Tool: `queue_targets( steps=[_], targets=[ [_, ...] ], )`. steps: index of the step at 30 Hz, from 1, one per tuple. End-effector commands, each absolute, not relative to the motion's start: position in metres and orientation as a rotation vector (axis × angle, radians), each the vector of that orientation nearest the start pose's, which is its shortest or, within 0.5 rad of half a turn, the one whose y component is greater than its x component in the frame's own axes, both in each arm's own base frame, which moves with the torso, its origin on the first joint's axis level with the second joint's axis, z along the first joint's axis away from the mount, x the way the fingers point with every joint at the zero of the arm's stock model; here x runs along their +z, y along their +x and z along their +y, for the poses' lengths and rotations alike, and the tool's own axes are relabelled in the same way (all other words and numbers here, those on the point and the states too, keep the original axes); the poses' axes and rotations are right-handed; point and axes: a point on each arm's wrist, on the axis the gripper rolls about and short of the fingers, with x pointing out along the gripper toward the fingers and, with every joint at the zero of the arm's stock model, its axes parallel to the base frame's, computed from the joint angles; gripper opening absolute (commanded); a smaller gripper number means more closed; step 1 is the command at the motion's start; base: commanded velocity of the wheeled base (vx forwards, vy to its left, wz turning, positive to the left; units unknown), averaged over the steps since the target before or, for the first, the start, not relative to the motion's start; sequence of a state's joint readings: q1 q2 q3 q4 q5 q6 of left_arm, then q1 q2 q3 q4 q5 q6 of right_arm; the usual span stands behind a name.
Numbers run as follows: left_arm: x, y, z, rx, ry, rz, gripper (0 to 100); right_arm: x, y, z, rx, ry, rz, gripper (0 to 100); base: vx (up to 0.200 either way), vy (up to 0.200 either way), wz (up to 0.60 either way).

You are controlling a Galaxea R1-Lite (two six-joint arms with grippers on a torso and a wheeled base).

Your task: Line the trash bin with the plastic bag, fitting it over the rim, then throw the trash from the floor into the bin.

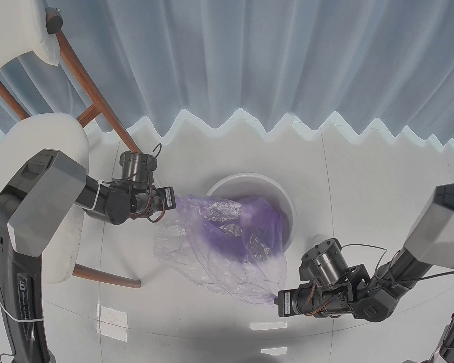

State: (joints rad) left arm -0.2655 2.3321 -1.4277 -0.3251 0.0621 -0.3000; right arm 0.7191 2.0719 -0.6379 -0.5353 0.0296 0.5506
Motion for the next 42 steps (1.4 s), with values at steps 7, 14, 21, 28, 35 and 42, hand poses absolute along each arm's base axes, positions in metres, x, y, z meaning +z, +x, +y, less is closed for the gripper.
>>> queue_targets(
  steps=[7, 14, 21, 28, 35, 42],
  targets=[
    [0.054, 0.453, -0.13, -0.117, -0.192, 0.57, 0, -0.032, 0.25, 0.198, 0.306, 0.141, 0.984, 0, 0.0, 0.0, 0.0],
    [0.054, 0.457, -0.134, -0.13, -0.202, 0.515, 0, -0.03, 0.266, 0.189, 0.277, 0.18, 0.898, 0, 0.0, 0.0, 0.0],
    [0.066, 0.46, -0.138, -0.166, -0.23, 0.409, 0, -0.016, 0.274, 0.176, 0.292, 0.225, 0.759, 0, 0.0, 0.0, 0.0],
    [0.072, 0.458, -0.146, -0.194, -0.242, 0.342, 0, -0.015, 0.249, 0.161, 0.32, 0.145, 0.71, 100, 0.0, 0.0, 0.0],
    [0.071, 0.455, -0.148, -0.199, -0.238, 0.352, 0, -0.024, 0.201, 0.14, 0.429, -0.057, 0.667, 100, 0.0, 0.0, 0.0],
    [0.074, 0.451, -0.154, -0.214, -0.237, 0.338, 0, -0.005, 0.174, 0.151, 0.57, -0.136, 0.587, 100, 0.0, 0.0, 0.0]
  ],
)
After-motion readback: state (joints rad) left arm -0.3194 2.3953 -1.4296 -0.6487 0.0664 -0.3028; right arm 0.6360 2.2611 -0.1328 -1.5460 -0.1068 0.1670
